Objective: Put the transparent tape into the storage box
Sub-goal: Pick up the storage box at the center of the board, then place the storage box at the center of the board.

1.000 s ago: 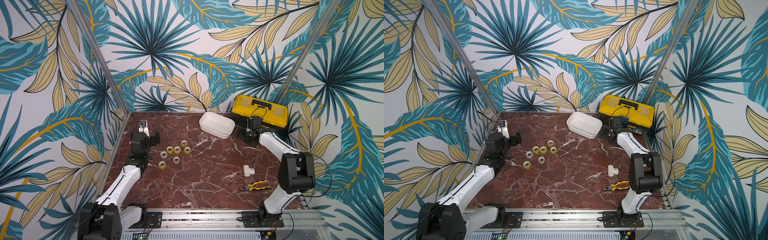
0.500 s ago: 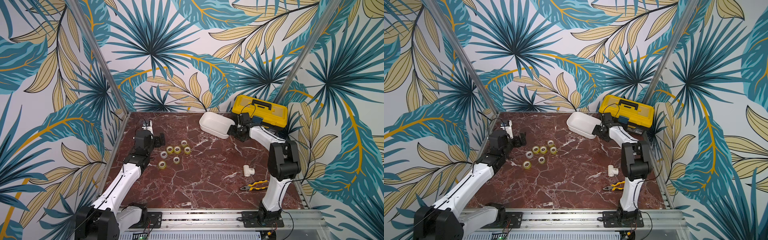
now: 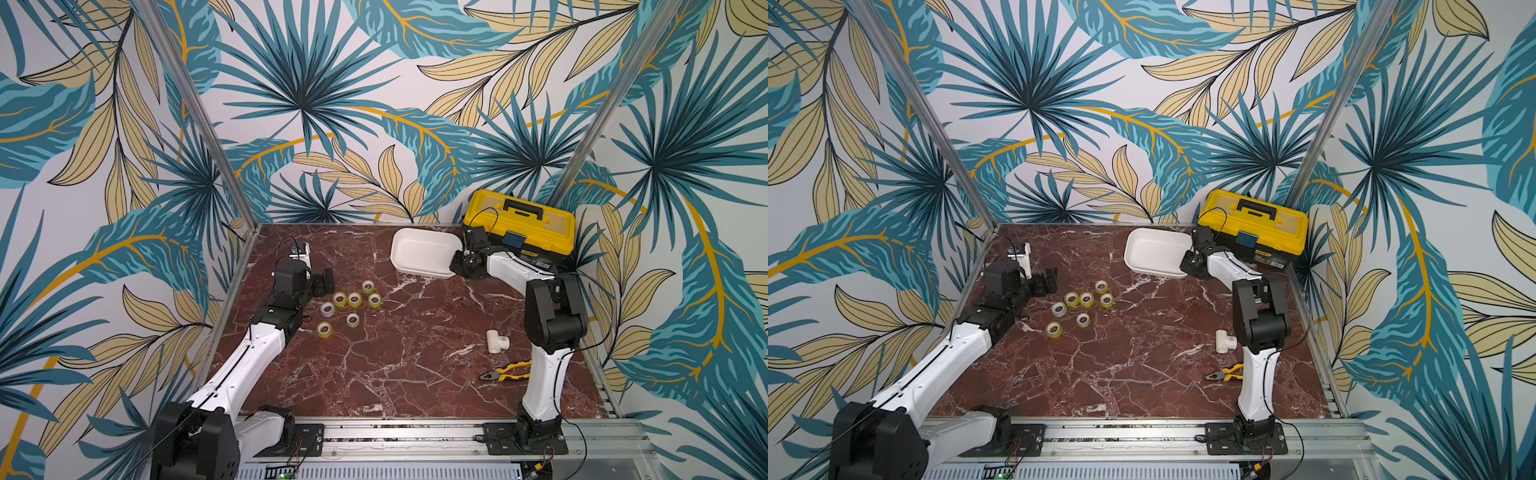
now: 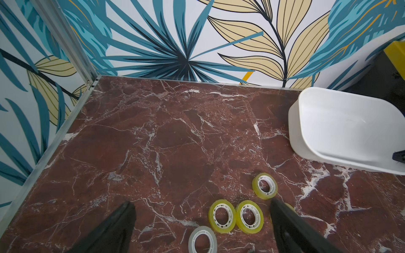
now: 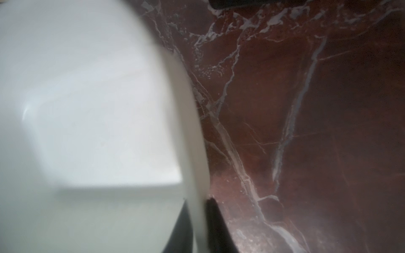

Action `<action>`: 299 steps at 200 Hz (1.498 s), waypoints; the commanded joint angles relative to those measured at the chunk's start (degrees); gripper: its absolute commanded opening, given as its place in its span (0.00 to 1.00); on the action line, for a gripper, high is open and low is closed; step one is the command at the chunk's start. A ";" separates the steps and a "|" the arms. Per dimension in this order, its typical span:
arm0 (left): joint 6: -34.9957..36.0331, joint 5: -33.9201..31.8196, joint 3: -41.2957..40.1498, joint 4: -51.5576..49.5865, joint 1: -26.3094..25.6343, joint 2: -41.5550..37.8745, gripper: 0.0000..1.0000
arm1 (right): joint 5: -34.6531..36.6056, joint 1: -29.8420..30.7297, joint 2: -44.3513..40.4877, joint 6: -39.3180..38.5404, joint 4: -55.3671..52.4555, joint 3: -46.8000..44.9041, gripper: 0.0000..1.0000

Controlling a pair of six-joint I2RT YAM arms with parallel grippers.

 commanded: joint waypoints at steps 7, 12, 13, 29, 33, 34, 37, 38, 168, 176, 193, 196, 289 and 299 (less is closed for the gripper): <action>-0.40 1.56 2.35 2.42 -0.98 0.45 1.00 | 1.81 0.46 -2.61 -0.39 -2.78 -1.04 0.00; -0.46 1.56 2.38 2.41 -1.07 0.33 1.00 | 1.87 0.46 -2.91 -0.50 -3.13 -0.84 0.00; -0.48 1.56 2.38 2.35 -1.07 0.30 1.00 | 1.89 0.46 -2.98 -0.51 -3.22 -0.86 0.00; -0.53 1.56 2.18 2.25 -1.46 -0.52 1.00 | 2.35 0.55 -4.26 -0.94 -4.64 -0.03 0.00; -0.45 1.43 2.12 2.36 -1.64 -0.77 1.00 | 2.53 0.55 -4.70 -0.99 -5.21 0.30 0.00; -0.47 1.41 2.12 2.37 -1.71 -0.86 1.00 | 2.61 0.55 -4.80 -1.02 -5.40 0.42 0.00; -0.48 1.20 2.00 2.39 -1.82 -1.13 1.00 | 2.64 0.55 -5.18 -1.05 -5.99 0.64 0.00; -0.48 1.16 1.97 2.43 -1.89 -1.22 1.00 | 2.62 0.55 -5.35 -1.05 -6.19 0.72 0.00; -7.29 -11.18 6.22 -11.50 -14.35 -5.04 1.00 | -2.79 4.66 -28.28 -1.73 -26.18 -21.44 0.00; -8.29 -10.99 5.44 -9.48 -14.34 -5.38 1.00 | -2.72 4.84 -28.99 -1.41 -25.47 -23.40 0.00; -7.28 -7.66 2.99 -5.60 -14.34 -6.20 1.00 | -2.36 4.94 -29.76 -1.02 -23.52 -26.33 0.00; -7.18 -7.59 2.80 -5.34 -14.35 -6.23 1.00 | -2.28 4.92 -29.85 -0.93 -23.12 -26.70 0.00; -4.98 -4.15 1.80 -9.11 -14.59 -3.33 1.00 | -0.51 6.47 -27.66 1.52 -18.30 -30.04 0.00; -5.17 -3.77 1.47 -8.90 -14.53 -3.25 1.00 | 0.08 6.61 -28.15 1.80 -18.31 -30.38 0.00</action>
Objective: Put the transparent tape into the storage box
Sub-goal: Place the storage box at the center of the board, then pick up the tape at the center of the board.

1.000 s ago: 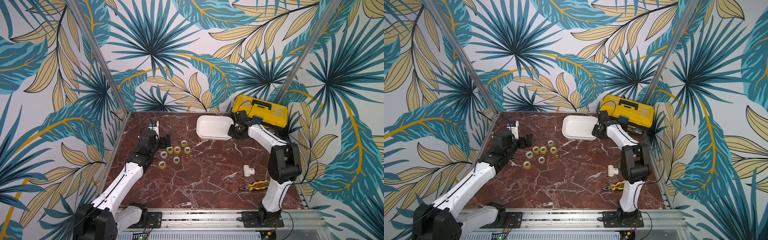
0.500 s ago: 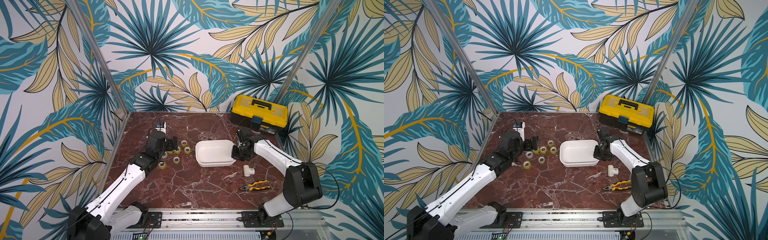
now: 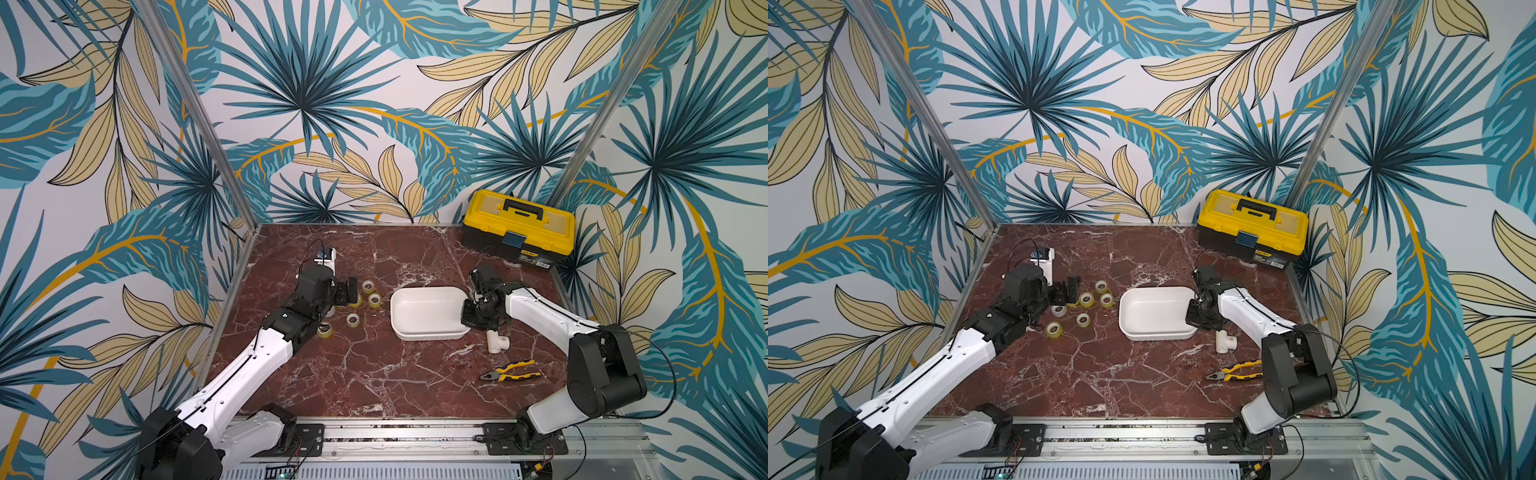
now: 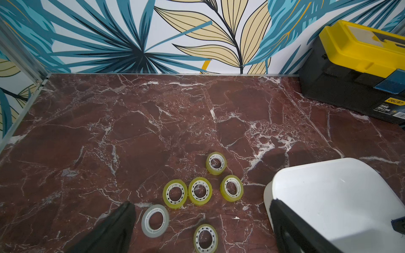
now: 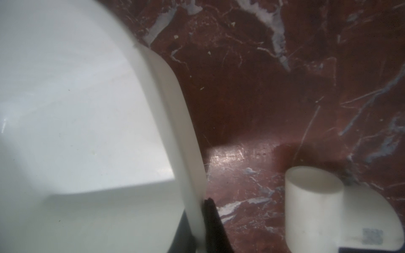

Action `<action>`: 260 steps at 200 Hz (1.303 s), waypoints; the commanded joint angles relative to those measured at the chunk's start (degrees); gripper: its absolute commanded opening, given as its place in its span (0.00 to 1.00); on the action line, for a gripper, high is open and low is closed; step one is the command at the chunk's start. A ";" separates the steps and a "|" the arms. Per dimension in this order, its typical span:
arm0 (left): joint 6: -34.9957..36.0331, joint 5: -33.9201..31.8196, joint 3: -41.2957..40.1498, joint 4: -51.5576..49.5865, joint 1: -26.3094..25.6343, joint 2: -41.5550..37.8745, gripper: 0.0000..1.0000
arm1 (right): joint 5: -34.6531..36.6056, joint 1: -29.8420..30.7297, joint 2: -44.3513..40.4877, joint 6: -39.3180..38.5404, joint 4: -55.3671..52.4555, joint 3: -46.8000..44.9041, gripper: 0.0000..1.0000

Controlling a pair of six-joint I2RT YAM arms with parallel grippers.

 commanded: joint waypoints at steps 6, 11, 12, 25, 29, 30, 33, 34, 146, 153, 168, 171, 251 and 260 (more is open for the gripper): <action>-0.08 1.48 -1.95 0.41 -0.15 0.02 1.00 | 2.23 0.54 -0.30 1.53 0.35 -1.90 0.02; -0.23 1.48 -2.08 0.47 -0.14 0.16 1.00 | 2.32 0.61 -0.49 1.57 0.29 -2.07 0.04; -0.25 1.48 -2.08 0.51 -0.13 0.14 1.00 | 2.33 0.64 -0.54 1.59 0.31 -2.10 0.05; -0.57 1.25 -2.17 0.29 -0.17 0.54 1.00 | 2.48 0.67 -1.23 1.73 0.22 -2.38 0.12; -0.55 1.18 -2.22 0.29 -0.14 0.72 1.00 | 2.65 0.67 -1.50 1.71 0.17 -2.51 0.15; -0.59 1.12 -2.24 0.29 -0.17 0.73 1.00 | 2.67 0.67 -1.62 1.70 0.16 -2.54 0.16; -0.60 1.09 -2.26 0.29 -0.16 0.86 1.00 | 2.80 0.67 -1.83 1.79 0.16 -2.64 0.18; -0.61 1.07 -2.26 0.29 -0.14 0.93 1.00 | 2.87 0.67 -1.92 1.83 0.20 -2.65 0.18; -2.40 3.37 5.15 -7.48 1.46 14.64 1.00 | 2.24 1.51 -5.63 -2.05 -8.02 11.40 0.57; -3.29 4.07 5.89 -9.44 2.18 15.63 1.00 | 2.30 1.74 -5.30 -2.29 -8.52 12.66 0.56; -5.93 3.08 6.05 -13.30 3.27 16.11 1.00 | 2.58 2.16 -4.61 -2.61 -9.52 14.54 0.56; -6.57 2.92 5.82 -14.08 3.54 15.78 1.00 | 2.59 2.28 -4.49 -2.70 -9.72 14.78 0.56; -22.92 0.87 -5.42 -24.75 7.80 5.72 0.97 | 3.52 5.27 -1.74 -3.07 -10.05 15.72 0.56; -24.55 0.17 -7.91 -24.23 8.49 3.54 0.96 | 3.49 5.50 -1.61 -3.14 -10.05 15.92 0.61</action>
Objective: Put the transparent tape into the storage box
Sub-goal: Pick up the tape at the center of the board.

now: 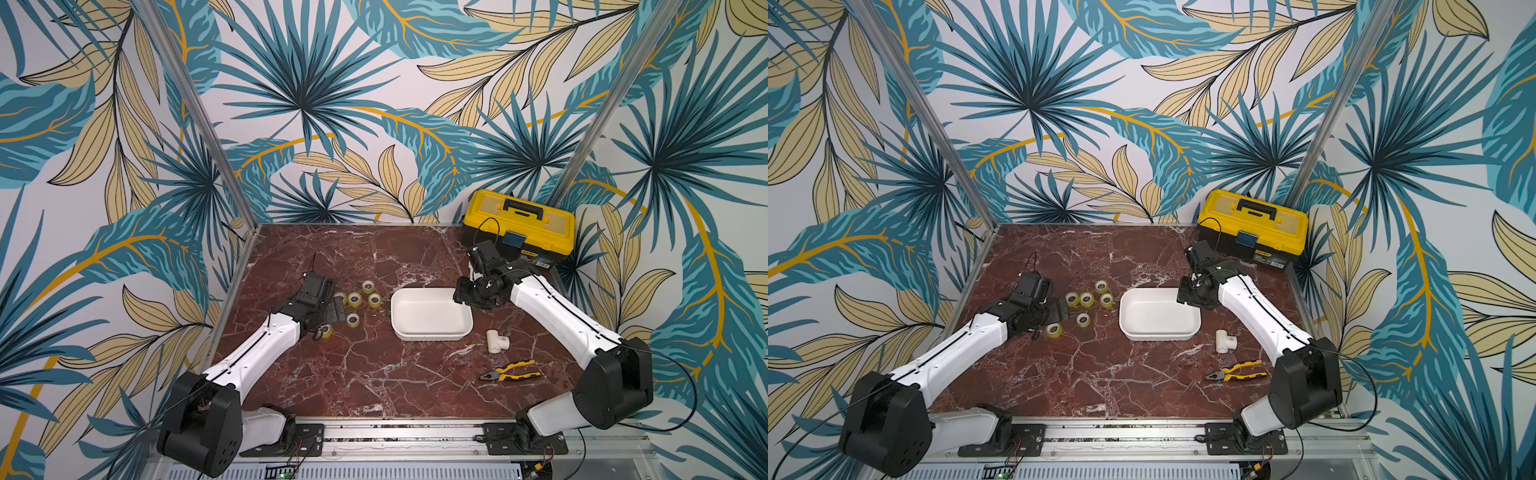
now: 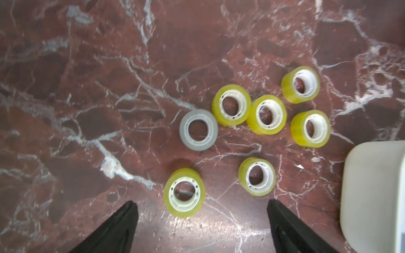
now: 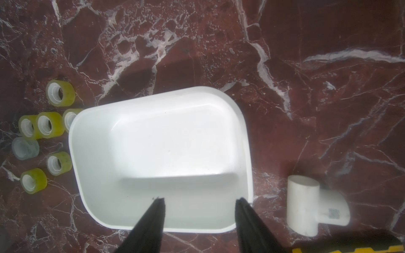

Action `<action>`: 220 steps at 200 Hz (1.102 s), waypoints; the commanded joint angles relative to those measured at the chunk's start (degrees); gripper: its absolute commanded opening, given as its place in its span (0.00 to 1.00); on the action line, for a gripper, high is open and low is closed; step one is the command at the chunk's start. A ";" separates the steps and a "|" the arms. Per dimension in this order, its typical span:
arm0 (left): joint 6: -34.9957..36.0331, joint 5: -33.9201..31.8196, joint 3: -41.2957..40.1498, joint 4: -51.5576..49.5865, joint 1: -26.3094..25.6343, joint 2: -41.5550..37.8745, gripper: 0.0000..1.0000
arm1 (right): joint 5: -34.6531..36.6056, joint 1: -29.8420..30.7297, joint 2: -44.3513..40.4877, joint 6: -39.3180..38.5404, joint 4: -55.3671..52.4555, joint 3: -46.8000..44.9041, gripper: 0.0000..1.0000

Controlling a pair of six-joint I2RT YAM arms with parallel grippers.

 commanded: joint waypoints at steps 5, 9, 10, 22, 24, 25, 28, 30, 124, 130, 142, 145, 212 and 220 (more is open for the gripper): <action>-7.68 -2.48 -6.60 -3.67 1.53 -5.79 0.95 | 0.94 0.88 0.86 -0.82 -1.73 0.50 0.71; -8.09 -2.86 -7.51 -3.22 1.77 -6.62 0.95 | 0.96 0.88 0.95 -0.71 -1.82 0.49 0.79; -8.12 -2.89 -7.67 -3.17 1.82 -6.79 0.95 | 1.04 0.88 0.95 -0.70 -1.80 0.54 0.82; -8.58 -2.85 -8.95 -2.72 2.92 -8.03 0.93 | 1.24 0.85 0.80 -0.64 -1.87 0.50 1.00; -8.65 -2.83 -9.01 -2.75 3.06 -8.07 0.93 | 1.28 0.81 0.74 -0.61 -1.92 0.50 1.00; -8.66 -2.83 -9.08 -2.76 3.12 -8.13 0.93 | 1.33 0.85 0.71 -0.65 -1.94 0.51 1.00; -8.67 -2.89 -9.14 -2.86 3.37 -8.17 0.92 | 1.45 0.88 0.69 -0.73 -1.96 0.48 1.00; -8.67 -2.91 -9.15 -3.03 3.50 -8.18 0.92 | 1.53 0.84 0.65 -0.72 -1.96 0.46 1.00; -7.21 0.80 -10.30 6.18 6.95 0.13 0.88 | 2.28 0.84 0.68 -0.90 -2.75 1.38 1.00; -7.18 1.07 -10.30 6.96 6.97 0.72 0.88 | 2.22 0.84 0.69 -0.83 -2.75 1.38 1.00; -7.18 1.53 -10.06 7.68 7.01 1.75 0.88 | 2.28 0.84 0.69 -0.69 -2.75 1.32 1.00; -7.18 1.63 -9.97 7.83 7.01 1.95 0.88 | 2.25 0.88 0.69 -0.71 -2.75 1.33 1.00; -7.71 -0.25 -11.61 6.16 7.50 3.33 0.79 | 3.21 0.89 0.91 -0.60 -2.93 1.47 1.00; -7.71 -0.20 -11.77 6.41 7.50 3.49 0.77 | 3.30 0.83 1.06 -0.68 -2.93 1.71 1.00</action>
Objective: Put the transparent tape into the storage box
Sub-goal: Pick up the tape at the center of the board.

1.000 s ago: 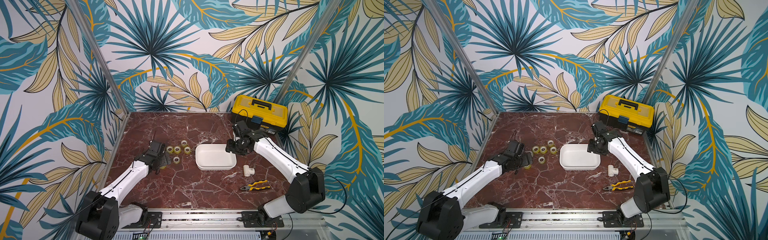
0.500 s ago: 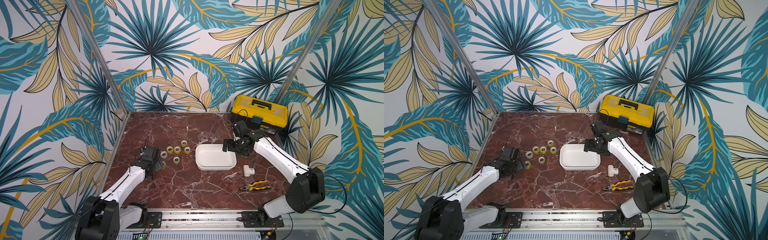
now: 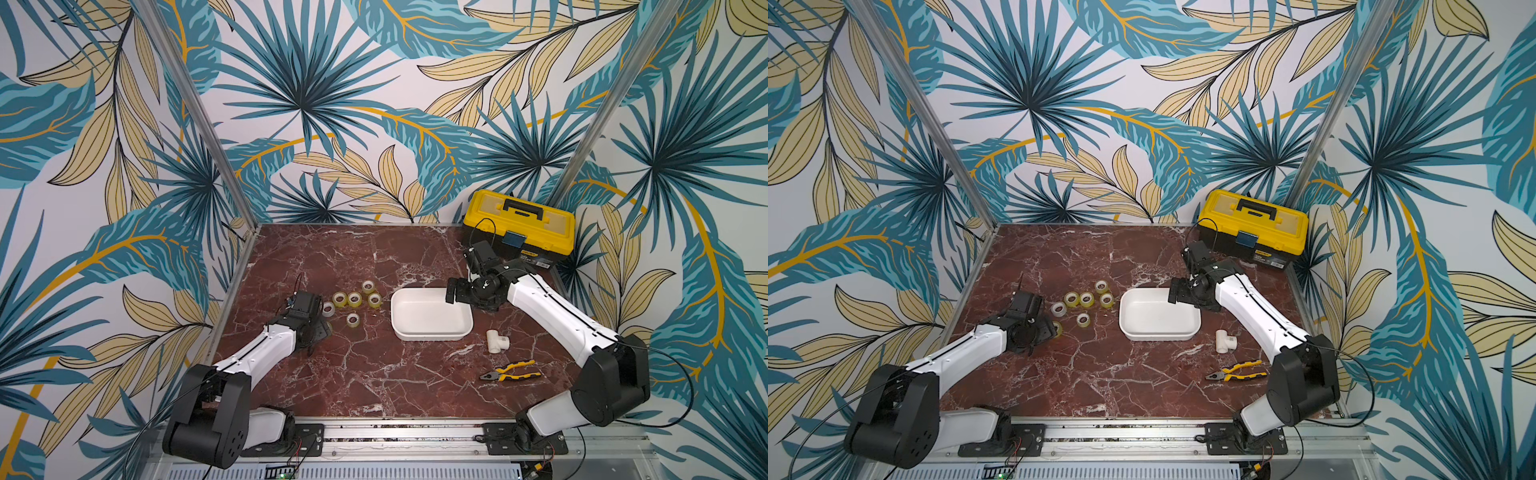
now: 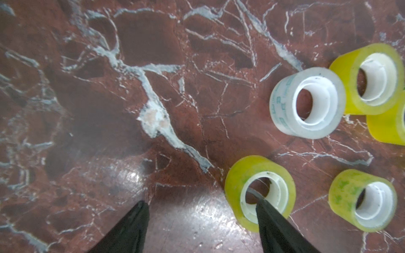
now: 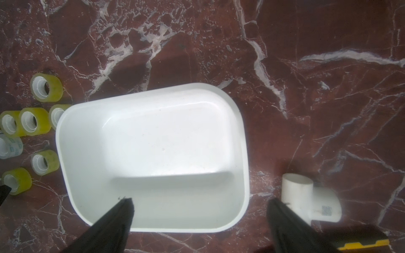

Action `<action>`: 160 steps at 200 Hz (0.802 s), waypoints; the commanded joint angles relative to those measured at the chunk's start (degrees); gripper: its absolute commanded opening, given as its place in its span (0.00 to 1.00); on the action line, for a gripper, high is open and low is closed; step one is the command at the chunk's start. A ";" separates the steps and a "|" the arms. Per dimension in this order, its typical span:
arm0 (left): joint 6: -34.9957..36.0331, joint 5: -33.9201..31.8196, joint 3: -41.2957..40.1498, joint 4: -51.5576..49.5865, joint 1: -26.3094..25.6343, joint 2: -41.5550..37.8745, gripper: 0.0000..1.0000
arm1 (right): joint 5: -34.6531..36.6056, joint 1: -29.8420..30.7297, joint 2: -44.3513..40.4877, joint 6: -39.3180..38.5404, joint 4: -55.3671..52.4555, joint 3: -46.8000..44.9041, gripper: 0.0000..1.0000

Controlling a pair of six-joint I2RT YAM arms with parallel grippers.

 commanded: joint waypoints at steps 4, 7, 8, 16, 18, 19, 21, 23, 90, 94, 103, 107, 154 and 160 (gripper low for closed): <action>-0.10 -1.08 -1.33 0.68 0.57 0.70 0.76 | 1.30 0.18 0.76 -0.29 -1.69 1.12 1.00; -0.17 -1.03 -1.45 0.96 0.57 0.82 0.75 | 1.34 0.16 0.85 -0.26 -1.78 1.26 1.00; -0.18 -1.03 -1.48 1.00 0.57 0.87 0.75 | 1.39 0.19 0.86 -0.25 -1.78 1.28 1.00; -0.19 -0.95 -1.52 1.39 0.56 1.44 0.73 | 1.42 0.21 0.95 -0.25 -1.96 1.57 1.00; -0.19 -0.89 -1.52 1.45 0.57 1.62 0.73 | 1.39 0.21 1.02 -0.25 -2.01 1.65 1.00; -0.19 -0.87 -1.52 1.55 0.57 1.70 0.73 | 1.38 0.19 1.04 -0.25 -2.04 1.76 1.00; -0.23 -0.76 -1.47 1.57 0.57 1.88 0.72 | 1.42 0.20 1.04 -0.27 -2.16 1.81 1.00; -0.20 -0.69 -1.44 1.58 0.57 2.05 0.71 | 1.36 0.21 1.04 -0.30 -2.15 1.89 1.00; 1.81 0.30 0.28 2.44 0.57 3.80 0.13 | 2.67 0.17 -0.44 0.60 -2.57 2.70 1.00; 1.95 0.25 0.33 2.38 0.57 3.59 0.07 | 2.81 0.20 -0.49 0.70 -2.63 2.71 1.00; 2.16 0.30 0.41 2.30 0.57 3.36 0.00 | 2.88 0.21 -0.62 0.80 -2.58 2.71 1.00; 2.23 0.22 0.48 2.20 0.57 3.29 0.00 | 2.91 0.21 -0.70 0.93 -2.58 2.79 1.00; 4.38 -0.63 2.08 -0.84 0.57 -2.74 0.00 | 3.30 0.17 -2.10 0.98 -2.76 3.13 1.00; 4.98 -0.88 2.84 -1.83 0.49 -4.12 0.00 | 3.46 0.21 -2.20 0.89 -2.88 3.21 1.00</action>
